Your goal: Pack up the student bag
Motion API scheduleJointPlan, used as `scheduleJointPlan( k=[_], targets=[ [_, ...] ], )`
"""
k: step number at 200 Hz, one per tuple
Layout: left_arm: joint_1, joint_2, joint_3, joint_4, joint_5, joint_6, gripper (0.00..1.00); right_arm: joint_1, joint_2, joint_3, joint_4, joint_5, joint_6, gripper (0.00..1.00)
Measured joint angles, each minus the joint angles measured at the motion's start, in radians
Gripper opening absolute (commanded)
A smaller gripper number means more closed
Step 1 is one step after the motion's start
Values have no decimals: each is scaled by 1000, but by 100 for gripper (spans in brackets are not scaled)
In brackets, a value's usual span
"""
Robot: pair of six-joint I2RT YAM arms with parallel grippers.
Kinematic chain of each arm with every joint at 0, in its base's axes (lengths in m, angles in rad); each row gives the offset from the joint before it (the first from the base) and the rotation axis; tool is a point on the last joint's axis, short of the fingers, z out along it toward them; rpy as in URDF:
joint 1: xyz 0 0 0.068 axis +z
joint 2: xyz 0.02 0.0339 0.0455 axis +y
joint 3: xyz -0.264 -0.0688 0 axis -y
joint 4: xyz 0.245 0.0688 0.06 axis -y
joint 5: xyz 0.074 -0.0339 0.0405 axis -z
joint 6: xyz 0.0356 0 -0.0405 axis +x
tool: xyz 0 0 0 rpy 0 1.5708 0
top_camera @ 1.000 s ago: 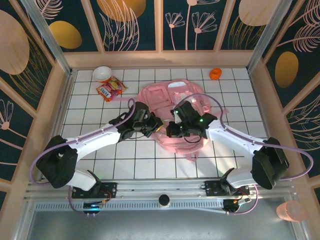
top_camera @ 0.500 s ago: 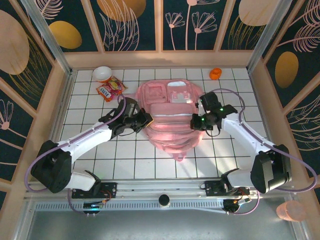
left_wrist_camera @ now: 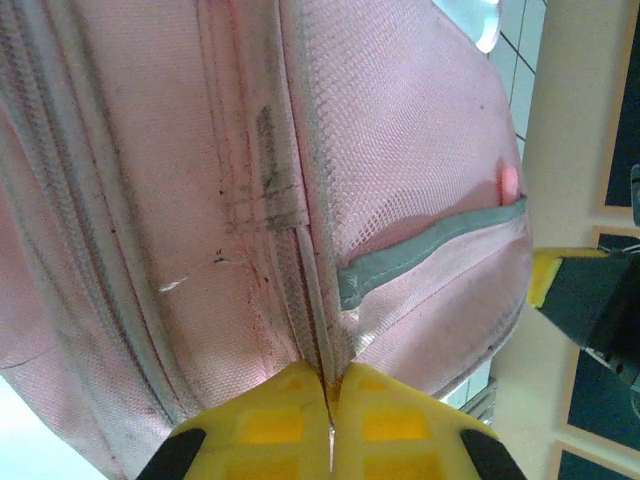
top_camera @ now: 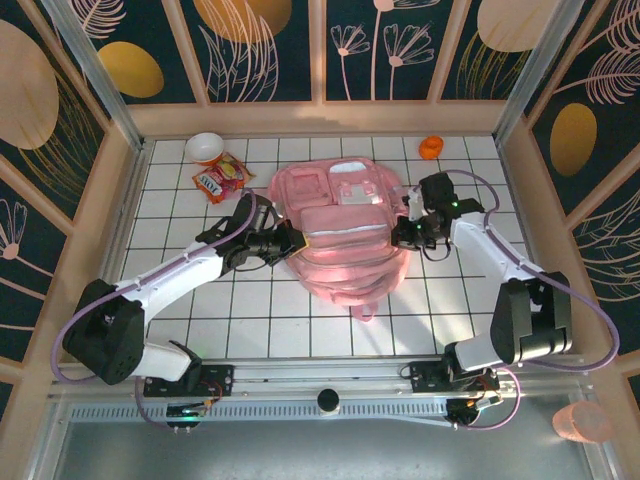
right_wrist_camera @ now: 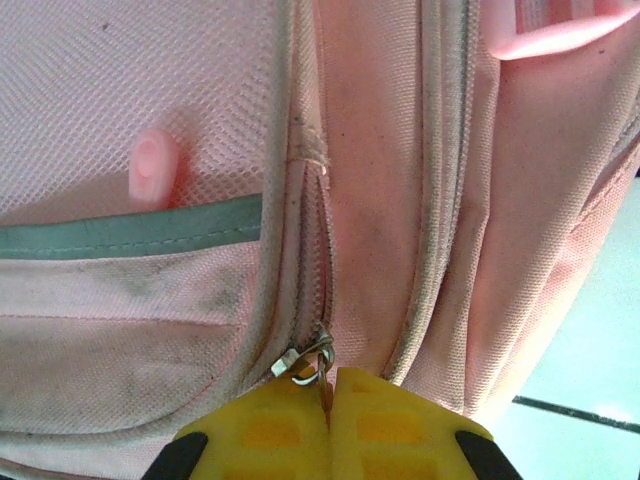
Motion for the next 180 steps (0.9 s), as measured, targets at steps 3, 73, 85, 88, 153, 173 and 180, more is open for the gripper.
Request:
scheduleJointPlan(
  k=[3,73,85,88,153,173,180],
  targets=[
    [1,0,0,-1,0,3,0,-3,3,0,6,-5,-1,0],
    [38,-27,69,-63,-149,241,59,31,-5,-5,43,-6,-67,0],
    [7,-49,92,-50,-195,352,61,37,-21,-16,53,-8,-66,0],
    [-1,-54,95,-41,-202,367,62,38,-24,-18,54,-9,-66,0],
    [-200,-23,61,256,-79,1079,71,48,-29,-30,65,-30,-73,0],
    [-231,115,119,259,-60,1234,72,48,-29,-30,65,-39,-74,0],
    [-241,164,145,264,-56,1272,71,48,-29,-30,65,-41,-74,0]
  ],
)
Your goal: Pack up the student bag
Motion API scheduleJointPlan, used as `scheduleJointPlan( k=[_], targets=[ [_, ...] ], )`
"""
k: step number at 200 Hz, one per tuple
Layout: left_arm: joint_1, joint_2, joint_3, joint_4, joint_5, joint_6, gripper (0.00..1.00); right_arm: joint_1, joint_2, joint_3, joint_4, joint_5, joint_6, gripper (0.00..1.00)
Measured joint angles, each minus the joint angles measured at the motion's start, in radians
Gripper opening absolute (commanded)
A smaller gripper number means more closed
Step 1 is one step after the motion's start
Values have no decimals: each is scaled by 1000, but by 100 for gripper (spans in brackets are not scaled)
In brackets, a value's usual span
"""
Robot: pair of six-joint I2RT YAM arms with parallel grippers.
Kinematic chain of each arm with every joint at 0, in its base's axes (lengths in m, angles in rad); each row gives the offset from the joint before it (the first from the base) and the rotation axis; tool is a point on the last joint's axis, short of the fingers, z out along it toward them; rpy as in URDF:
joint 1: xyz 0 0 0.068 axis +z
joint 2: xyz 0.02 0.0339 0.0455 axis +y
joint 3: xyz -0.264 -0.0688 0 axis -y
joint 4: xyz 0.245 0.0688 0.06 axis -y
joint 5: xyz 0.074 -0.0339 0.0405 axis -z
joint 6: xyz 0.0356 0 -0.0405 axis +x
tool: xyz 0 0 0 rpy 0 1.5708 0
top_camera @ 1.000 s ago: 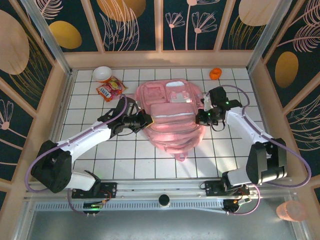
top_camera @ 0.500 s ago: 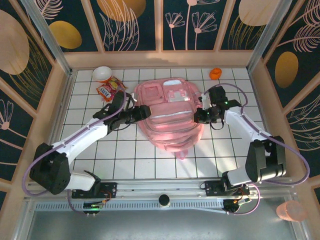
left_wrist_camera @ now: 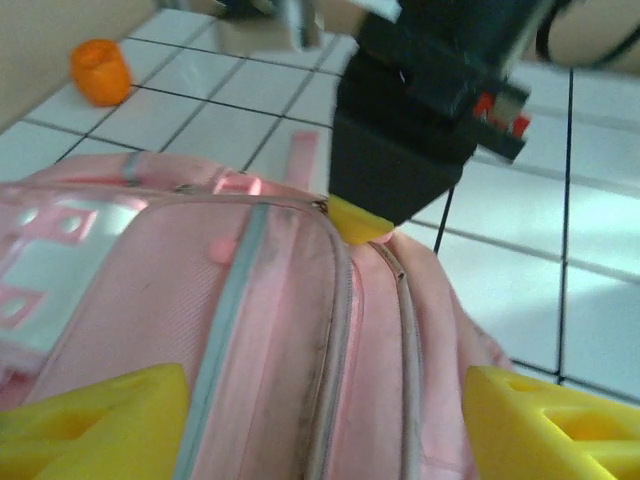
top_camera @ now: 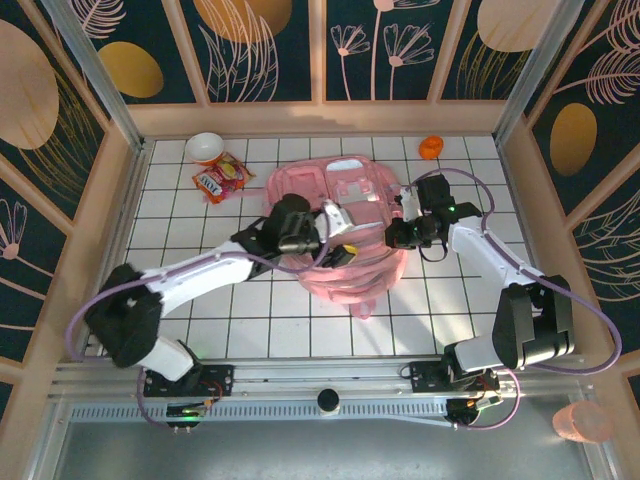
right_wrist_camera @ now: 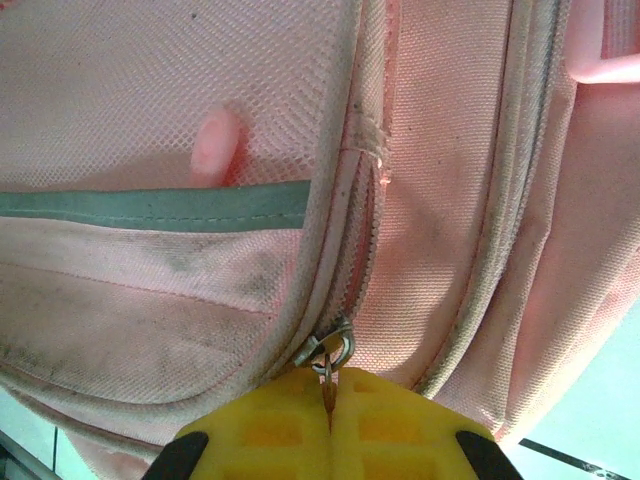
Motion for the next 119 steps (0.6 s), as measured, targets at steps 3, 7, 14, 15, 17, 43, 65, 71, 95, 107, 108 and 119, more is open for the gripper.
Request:
scheduleJointPlan(
  k=[3,7,14,15,17,43,65,71,95,107,108,119],
  targets=[
    [-4,18,10,3,2,14,71,0,0,0,0,0,0,0],
    [-8,41,20,8,4,32,71,0,0,0,0,0,0,0],
    [-14,75,36,16,7,59,70,0,0,0,0,-1,0,0],
    [-16,82,39,16,7,64,70,0,0,0,0,-1,0,0],
    [-18,87,41,18,8,69,70,0,0,0,0,-1,0,0],
    [-35,177,91,50,6,131,67,0,0,0,0,-5,0,0],
    [-43,231,121,87,-11,163,46,0,0,0,0,-12,-1,0],
    [-43,239,122,95,-16,175,33,0,0,0,0,-15,-4,0],
    [-45,267,124,114,-39,200,5,-6,0,0,0,-22,-19,0],
    [-45,269,124,111,-43,222,0,-20,0,0,-1,-32,-23,0],
    [-45,269,124,111,-43,230,0,-21,0,0,-1,-33,-23,0],
    [-46,269,125,107,-42,257,0,-35,0,0,-1,-49,-32,0]
  ],
)
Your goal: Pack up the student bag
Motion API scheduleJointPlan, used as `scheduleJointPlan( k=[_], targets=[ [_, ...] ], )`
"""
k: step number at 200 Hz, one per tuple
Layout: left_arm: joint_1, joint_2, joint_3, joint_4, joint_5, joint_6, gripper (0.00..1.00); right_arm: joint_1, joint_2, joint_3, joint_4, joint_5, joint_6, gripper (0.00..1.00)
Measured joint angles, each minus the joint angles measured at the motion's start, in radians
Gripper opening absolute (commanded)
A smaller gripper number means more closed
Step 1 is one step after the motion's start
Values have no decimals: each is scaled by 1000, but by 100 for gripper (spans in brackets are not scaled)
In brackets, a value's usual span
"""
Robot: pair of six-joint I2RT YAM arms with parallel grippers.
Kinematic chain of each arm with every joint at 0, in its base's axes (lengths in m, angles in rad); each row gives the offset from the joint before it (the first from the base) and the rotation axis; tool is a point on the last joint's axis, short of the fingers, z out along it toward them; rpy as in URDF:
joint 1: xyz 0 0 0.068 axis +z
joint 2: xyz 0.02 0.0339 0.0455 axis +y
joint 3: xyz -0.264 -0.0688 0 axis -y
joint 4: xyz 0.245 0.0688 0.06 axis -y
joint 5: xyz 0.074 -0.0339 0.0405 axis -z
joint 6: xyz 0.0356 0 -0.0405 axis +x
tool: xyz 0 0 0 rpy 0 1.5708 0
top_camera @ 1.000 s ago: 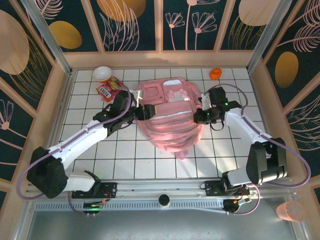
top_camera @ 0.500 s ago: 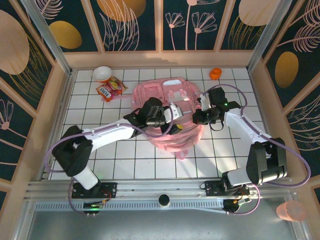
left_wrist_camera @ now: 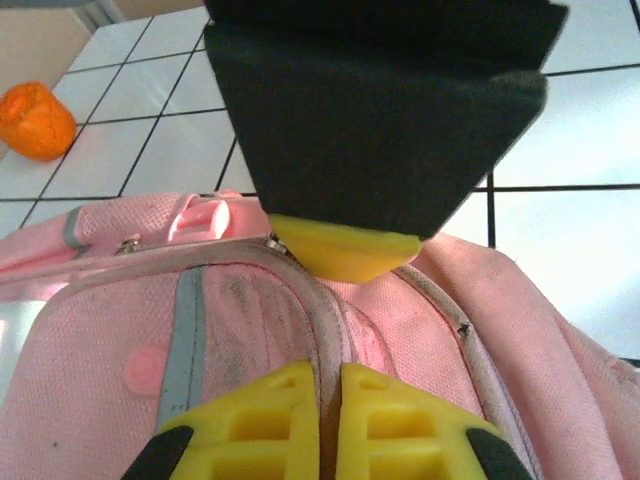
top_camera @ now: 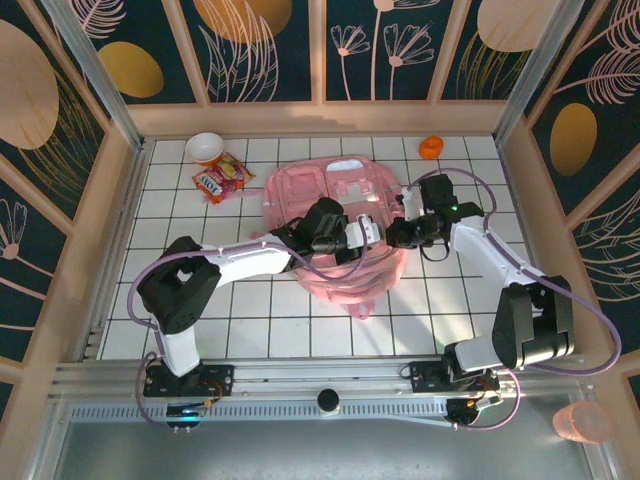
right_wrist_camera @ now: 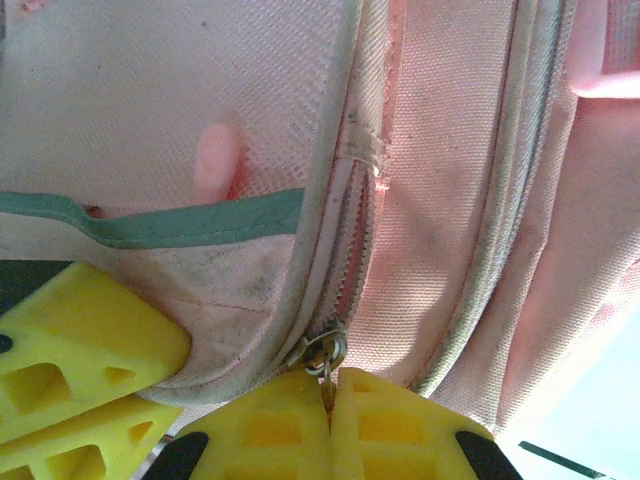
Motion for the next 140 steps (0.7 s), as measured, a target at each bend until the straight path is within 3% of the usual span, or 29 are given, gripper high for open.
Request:
scheduleJointPlan(
  k=[57,132,136,140],
  targets=[
    [3,-28,-5,-30,62,118,0,-56,10,0,-11,-66,-55,0],
    [17,-39,-12,-81,121,167,0,-72,69,10,-13,-96,-112,0],
    [18,-41,-14,-81,123,166,0,-72,69,10,-12,-98,-114,6],
    [19,-43,-16,-80,125,163,9,-72,69,10,-11,-101,-116,16]
  ],
)
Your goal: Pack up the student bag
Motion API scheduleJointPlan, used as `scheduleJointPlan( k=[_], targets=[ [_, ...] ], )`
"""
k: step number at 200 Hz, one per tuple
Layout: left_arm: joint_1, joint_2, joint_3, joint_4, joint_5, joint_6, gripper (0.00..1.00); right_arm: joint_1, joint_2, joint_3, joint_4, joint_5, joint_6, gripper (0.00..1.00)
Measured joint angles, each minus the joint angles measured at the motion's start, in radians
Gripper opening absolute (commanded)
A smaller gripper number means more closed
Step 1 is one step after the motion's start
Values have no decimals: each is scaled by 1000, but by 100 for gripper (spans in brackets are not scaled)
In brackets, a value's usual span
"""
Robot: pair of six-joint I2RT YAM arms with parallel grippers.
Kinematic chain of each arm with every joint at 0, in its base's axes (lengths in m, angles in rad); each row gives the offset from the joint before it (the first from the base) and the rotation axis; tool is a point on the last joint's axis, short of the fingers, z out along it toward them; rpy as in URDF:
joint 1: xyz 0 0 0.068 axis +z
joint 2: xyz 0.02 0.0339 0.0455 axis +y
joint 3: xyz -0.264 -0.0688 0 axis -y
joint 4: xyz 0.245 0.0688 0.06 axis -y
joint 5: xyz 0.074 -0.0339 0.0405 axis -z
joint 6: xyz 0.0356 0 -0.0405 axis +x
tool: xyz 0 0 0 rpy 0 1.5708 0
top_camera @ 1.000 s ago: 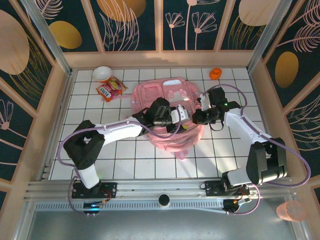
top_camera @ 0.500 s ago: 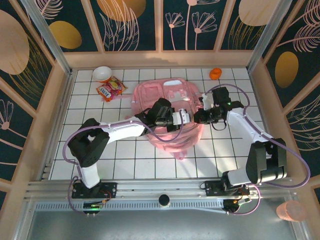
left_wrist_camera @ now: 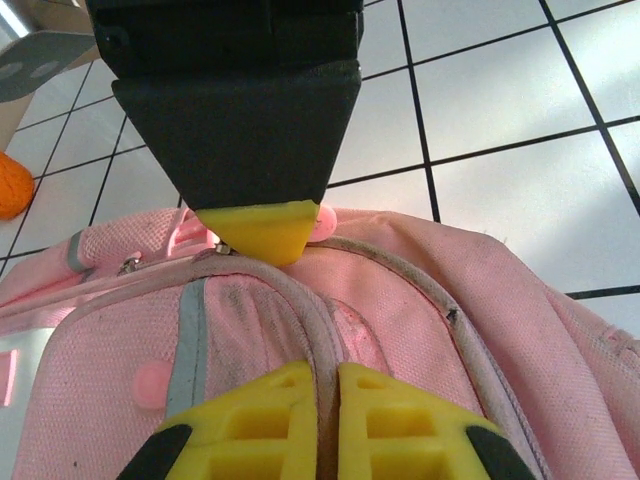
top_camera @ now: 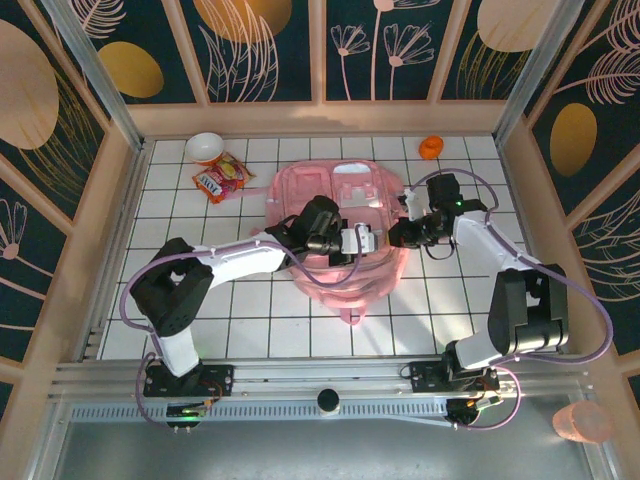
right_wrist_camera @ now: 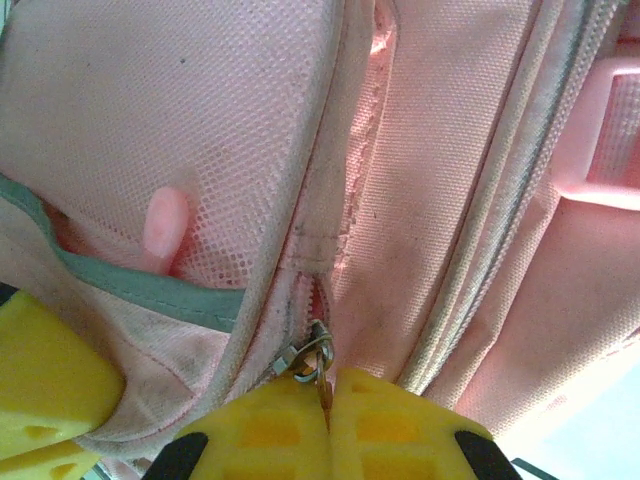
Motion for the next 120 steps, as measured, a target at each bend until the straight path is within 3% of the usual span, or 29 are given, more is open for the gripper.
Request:
scheduleJointPlan(
  k=[10,16,19,22,25,36,39,42,45,76,100,120],
  targets=[
    [10,-15,-19,19,7,-26,41,0,-1,0,8,-3,0,41],
    [16,-28,-34,26,19,-49,53,-3,-2,0,21,16,0,53],
    [21,-40,-47,29,29,-65,57,-6,-2,0,31,29,0,65],
    [25,-55,-62,31,36,-79,60,-13,-3,0,40,40,-1,92],
    [31,-71,-78,36,42,-99,62,-21,-5,-1,50,52,0,98],
    [55,-137,-139,63,59,-164,73,-51,-27,-11,99,93,0,99],
    [63,-154,-154,74,58,-187,81,-61,-37,-16,113,106,0,99],
    [71,-174,-169,85,58,-197,96,-68,-50,-22,123,114,0,99],
    [79,-192,-185,99,56,-219,99,-75,-61,-27,134,125,0,99],
    [182,-436,-370,251,-64,-389,99,-128,-235,-135,285,203,0,99],
    [282,-649,-542,372,-299,-508,99,-172,-325,-283,520,228,9,99],
    [389,-789,-686,437,-525,-593,99,-207,-305,-414,736,234,28,99]
  ],
)
